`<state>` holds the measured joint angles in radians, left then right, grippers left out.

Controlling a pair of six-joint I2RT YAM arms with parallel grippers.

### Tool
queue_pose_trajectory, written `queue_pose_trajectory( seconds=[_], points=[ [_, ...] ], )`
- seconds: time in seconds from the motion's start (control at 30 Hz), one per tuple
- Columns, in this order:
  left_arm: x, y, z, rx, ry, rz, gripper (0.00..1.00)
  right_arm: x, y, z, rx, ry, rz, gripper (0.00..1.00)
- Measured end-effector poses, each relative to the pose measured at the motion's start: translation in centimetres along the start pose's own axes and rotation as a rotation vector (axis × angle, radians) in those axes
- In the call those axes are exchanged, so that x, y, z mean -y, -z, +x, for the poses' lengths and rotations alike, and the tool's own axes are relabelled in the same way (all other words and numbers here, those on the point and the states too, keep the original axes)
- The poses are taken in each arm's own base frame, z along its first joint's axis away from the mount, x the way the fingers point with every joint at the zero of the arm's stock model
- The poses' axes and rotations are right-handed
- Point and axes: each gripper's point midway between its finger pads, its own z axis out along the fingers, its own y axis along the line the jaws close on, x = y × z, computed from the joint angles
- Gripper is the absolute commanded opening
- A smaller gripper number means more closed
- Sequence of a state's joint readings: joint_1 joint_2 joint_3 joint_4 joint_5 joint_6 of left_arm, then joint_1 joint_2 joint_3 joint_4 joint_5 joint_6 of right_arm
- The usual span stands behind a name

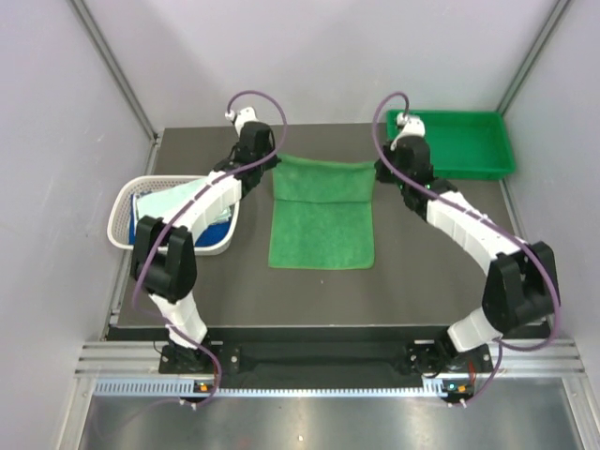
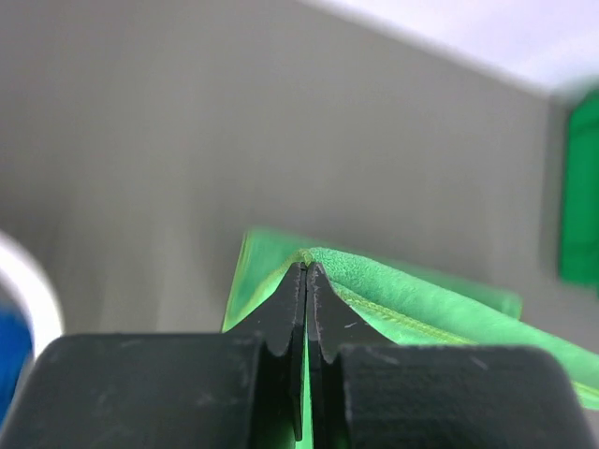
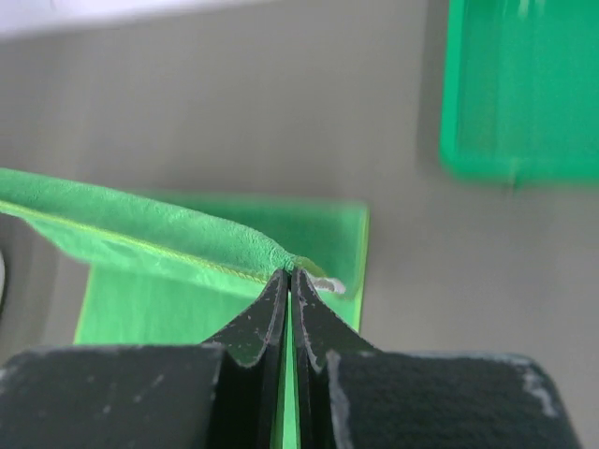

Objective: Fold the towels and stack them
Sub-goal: Fold the towel

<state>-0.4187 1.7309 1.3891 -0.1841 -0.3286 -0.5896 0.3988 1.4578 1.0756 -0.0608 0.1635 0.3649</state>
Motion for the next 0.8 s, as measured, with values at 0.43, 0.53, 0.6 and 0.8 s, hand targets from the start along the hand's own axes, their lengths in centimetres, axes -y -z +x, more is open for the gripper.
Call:
queue_pose_trajectory(
  seconds=[0.43,0.53,0.6,0.8],
  points=[
    [3.2,-7.1,-8.6,0.151,0.037,0.141,0.00,-0.5,-6.0,-11.6,0.184,0.060,-0.055,0.00],
    [3.6,-7.0,-9.3,0.166,0.037,0.160,0.00,-0.3,-6.2,-11.6,0.185,0.066,-0.057,0.00],
    [3.8,-6.9,-9.5,0.172,0.037,0.171,0.00,-0.2,-6.2,-11.6,0.184,0.069,-0.056,0.00],
    [3.9,-6.8,-9.5,0.175,0.037,0.181,0.00,-0.2,-6.2,-11.6,0.184,0.069,-0.056,0.00]
  ],
)
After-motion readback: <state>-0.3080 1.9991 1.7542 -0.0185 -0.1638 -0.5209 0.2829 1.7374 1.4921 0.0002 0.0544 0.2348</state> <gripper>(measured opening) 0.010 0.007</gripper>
